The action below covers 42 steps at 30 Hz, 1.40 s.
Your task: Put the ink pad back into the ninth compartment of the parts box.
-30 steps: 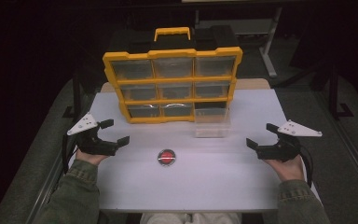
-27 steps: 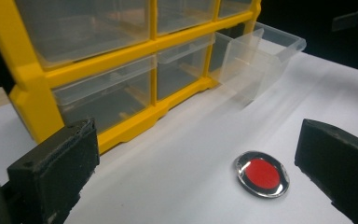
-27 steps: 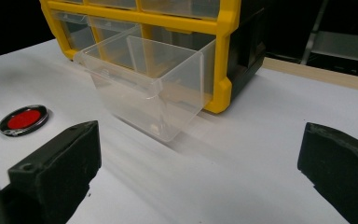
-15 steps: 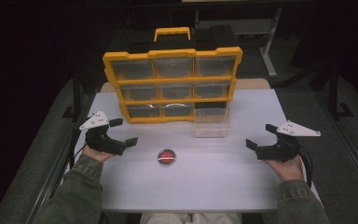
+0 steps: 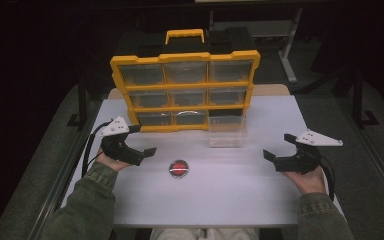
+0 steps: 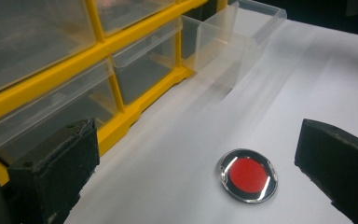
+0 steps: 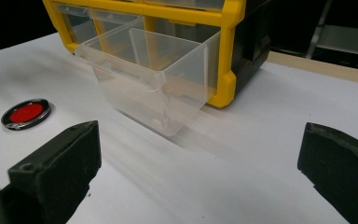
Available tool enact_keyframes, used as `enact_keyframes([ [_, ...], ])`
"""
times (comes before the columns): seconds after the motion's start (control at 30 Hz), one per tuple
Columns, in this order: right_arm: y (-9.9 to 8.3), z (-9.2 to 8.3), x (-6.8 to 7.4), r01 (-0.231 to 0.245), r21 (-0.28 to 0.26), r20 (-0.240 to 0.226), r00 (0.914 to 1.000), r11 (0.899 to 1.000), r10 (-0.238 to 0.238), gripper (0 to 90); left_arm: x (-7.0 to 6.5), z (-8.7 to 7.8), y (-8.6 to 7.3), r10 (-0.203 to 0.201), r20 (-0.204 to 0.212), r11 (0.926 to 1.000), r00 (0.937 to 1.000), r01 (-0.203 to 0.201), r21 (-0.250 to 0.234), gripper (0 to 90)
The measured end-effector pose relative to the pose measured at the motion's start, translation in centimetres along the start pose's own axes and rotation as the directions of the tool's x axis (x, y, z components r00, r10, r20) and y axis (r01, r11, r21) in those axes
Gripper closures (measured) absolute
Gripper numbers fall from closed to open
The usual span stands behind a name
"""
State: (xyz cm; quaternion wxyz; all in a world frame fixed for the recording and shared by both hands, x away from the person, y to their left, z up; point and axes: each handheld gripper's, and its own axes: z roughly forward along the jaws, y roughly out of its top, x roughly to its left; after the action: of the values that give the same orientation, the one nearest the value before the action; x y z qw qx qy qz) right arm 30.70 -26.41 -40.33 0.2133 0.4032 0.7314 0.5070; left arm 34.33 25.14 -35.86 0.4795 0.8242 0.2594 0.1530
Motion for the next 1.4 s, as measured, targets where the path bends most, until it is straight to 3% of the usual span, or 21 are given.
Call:
enact_keyframes([
  [0.6, 0.0, 0.1, 0.1, 0.009, 0.009, 0.011, 0.9999, 1.0, -0.009, 0.0, -0.5, 1.9, 0.5, 0.027, 0.03, 0.9988, 0.9992, -0.029, 0.04, 0.0],
  [0.87, -0.1, 0.2, 0.1, 0.008, 0.019, -0.005, 1.0, 1.0, -0.008, 0.0, -0.8, 2.8, 0.4, 0.034, 0.083, 0.9969, 0.996, -0.04, 0.068, 0.0],
  [1.4, -0.2, 0.2, 0.1, 0.008, 0.027, -0.004, 1.0, 1.0, -0.008, 0.0, -1.4, 4.7, 0.3, 0.033, 0.12, 0.9898, 0.9922, -0.049, 0.134, 0.0],
])
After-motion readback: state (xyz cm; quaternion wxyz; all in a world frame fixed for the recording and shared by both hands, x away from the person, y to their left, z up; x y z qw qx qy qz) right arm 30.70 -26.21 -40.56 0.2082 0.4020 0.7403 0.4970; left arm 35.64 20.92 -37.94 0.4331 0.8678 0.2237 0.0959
